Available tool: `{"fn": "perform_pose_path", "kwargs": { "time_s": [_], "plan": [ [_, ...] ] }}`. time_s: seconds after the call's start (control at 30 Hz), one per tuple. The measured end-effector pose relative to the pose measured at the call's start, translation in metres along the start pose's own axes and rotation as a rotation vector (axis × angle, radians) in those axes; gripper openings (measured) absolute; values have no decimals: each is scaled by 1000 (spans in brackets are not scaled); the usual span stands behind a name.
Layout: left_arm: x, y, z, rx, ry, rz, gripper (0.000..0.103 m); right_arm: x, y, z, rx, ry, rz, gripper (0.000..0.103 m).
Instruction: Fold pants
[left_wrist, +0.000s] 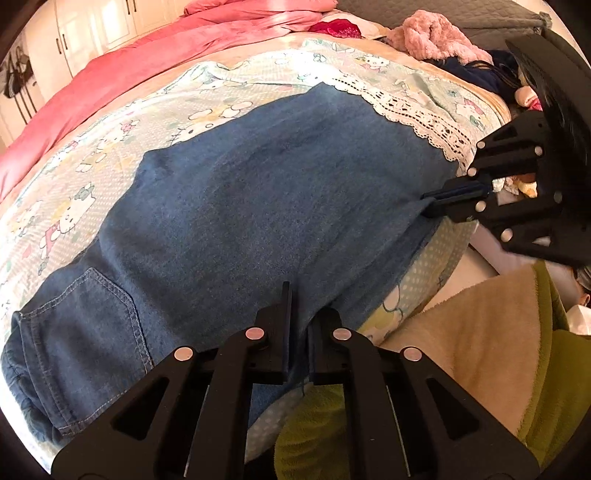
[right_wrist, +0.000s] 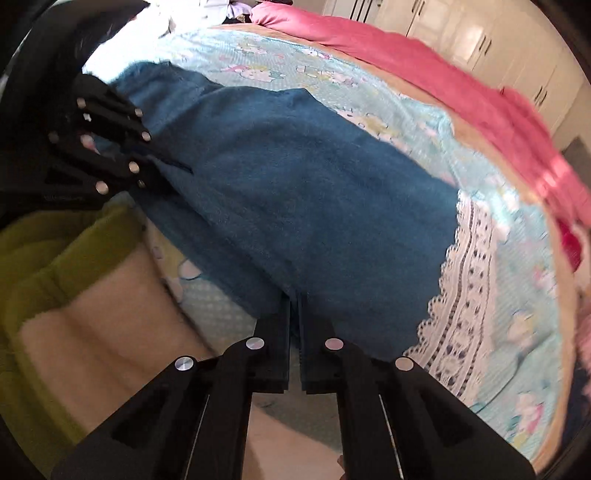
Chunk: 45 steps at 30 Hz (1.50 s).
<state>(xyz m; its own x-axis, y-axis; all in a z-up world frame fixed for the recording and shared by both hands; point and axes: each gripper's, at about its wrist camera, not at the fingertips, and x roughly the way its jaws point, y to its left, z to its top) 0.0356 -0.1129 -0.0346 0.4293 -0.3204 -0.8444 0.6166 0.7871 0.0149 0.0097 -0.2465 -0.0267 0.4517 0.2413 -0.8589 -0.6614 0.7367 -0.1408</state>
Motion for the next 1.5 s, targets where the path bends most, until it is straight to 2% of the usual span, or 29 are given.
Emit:
{"fn": "perform_pose_path", "kwargs": {
  "time_s": [0.23, 0.27, 0.3, 0.33, 0.37, 0.43, 0.5, 0.57, 0.67, 0.73, 0.77, 0.83, 0.9, 0.97, 1.07, 1.13, 1.2, 1.23, 1.3, 1.43, 1.5],
  "plan": [
    [4, 1, -2, -5, 24, -41, 12, 13, -3, -8, 40, 35, 36, 8],
    [2, 2, -3, -12, 25, -55, 23, 12, -6, -7, 56, 36, 58, 12],
    [-1, 4, -4, -21, 26, -69, 41, 9, -7, -8, 62, 36, 71, 17],
    [-9, 9, -6, -43, 16, -82, 49, 4, -9, -8, 66, 34, 98, 32],
    [-17, 15, -8, -63, -2, -82, 56, 0, -11, -8, 67, 25, 111, 39],
    [-36, 32, -12, -118, -44, -75, 61, -16, -19, -6, 80, -34, 141, 39],
    [-56, 59, -19, -209, -83, 17, 76, -26, -32, -1, 128, -84, 135, 39],
    [-71, 89, -30, -299, -97, 158, 77, -27, -51, 2, 198, -110, 93, 47],
    [-83, 132, -47, -451, -88, 276, 81, -16, -74, 3, 294, -91, 33, 49],
    [-75, 148, -56, -496, -35, 309, 84, -7, -83, -2, 335, -54, 6, 49],
    [-63, 156, -60, -510, 33, 357, 84, 2, -88, -5, 356, -9, -16, 49],
    [-48, 166, -68, -519, 109, 426, 86, 15, -91, -12, 375, 53, -48, 49],
    [-44, 183, -78, -606, 119, 355, 88, 15, -86, -15, 368, 30, -59, 49],
    [-49, 191, -83, -645, 99, 336, 88, 16, -84, -16, 367, 26, -71, 49],
    [-67, 185, -76, -624, 18, 366, 88, 13, -86, -16, 396, 25, -44, 52],
    [-86, 179, -65, -590, -62, 405, 88, -2, -92, -11, 435, -38, -2, 52],
    [-103, 173, -49, -560, -136, 392, 88, -20, -106, -4, 480, -122, 14, 52],
    [-110, 169, -38, -548, -181, 370, 88, -24, -117, 0, 508, -146, 13, 54],
    [-109, 165, -17, -523, -221, 331, 88, -23, -143, 6, 582, -161, -9, 58],
    [-68, 163, 32, -496, -201, 186, 88, -6, -189, 17, 698, -154, -7, 58],
    [-48, 164, 44, -502, -177, 128, 88, 7, -213, 21, 760, -148, 17, 58]
  ]
}}
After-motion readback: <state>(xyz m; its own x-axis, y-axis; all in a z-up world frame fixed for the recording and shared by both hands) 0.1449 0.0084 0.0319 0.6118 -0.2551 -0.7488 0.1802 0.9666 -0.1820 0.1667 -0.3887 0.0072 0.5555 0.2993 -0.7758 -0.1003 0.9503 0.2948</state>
